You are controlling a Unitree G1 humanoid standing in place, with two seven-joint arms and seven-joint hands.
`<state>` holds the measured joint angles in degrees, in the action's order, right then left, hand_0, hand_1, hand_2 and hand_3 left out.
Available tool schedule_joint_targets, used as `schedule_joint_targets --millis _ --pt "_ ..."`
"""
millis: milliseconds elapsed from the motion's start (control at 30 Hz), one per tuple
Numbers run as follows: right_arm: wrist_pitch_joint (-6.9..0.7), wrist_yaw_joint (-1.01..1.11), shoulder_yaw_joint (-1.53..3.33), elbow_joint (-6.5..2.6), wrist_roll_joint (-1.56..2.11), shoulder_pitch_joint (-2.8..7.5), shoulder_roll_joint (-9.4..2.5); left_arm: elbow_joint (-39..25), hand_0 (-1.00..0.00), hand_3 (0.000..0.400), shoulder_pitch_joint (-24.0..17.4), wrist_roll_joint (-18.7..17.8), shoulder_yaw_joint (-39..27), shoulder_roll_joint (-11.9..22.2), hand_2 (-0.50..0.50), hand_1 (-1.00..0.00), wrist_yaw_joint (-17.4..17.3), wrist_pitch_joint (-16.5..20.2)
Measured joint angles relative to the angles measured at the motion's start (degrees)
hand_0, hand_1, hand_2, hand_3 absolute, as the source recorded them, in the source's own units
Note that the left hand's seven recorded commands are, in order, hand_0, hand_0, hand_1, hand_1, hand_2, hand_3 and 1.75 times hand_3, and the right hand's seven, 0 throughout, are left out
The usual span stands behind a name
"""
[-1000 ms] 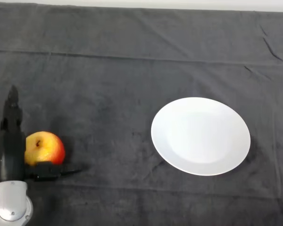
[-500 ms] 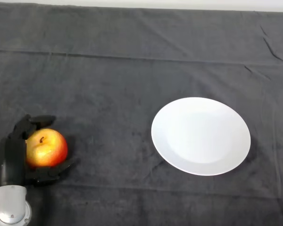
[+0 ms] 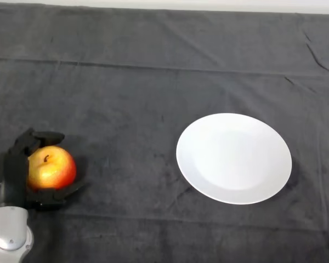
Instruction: Move the apple to the plate
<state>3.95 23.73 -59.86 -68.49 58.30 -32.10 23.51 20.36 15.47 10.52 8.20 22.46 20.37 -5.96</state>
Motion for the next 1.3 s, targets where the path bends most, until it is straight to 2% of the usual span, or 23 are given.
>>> schedule_joint_targets --millis 400,633,1033,1300 --pt "0.00 -0.02 0.03 0.02 0.00 0.00 0.00 -0.1 -1.00 0.400 6.3 3.6 9.5 -4.0 0.00 -1.00 0.2 0.3" --pt "0.00 -0.02 0.02 0.02 0.00 0.00 0.00 0.3 -1.00 0.400 9.5 4.2 14.9 -6.2 0.00 -1.00 0.1 -1.1" --pt "0.00 -0.02 0.02 0.02 0.00 0.01 0.00 7.7 -1.00 0.400 15.5 4.2 24.6 -9.3 0.00 -1.00 0.1 -4.5" --pt "0.00 -0.02 0.03 0.02 0.00 0.01 0.00 14.1 -1.00 0.400 19.8 3.1 27.7 -10.5 0.00 -1.00 0.1 -7.8"
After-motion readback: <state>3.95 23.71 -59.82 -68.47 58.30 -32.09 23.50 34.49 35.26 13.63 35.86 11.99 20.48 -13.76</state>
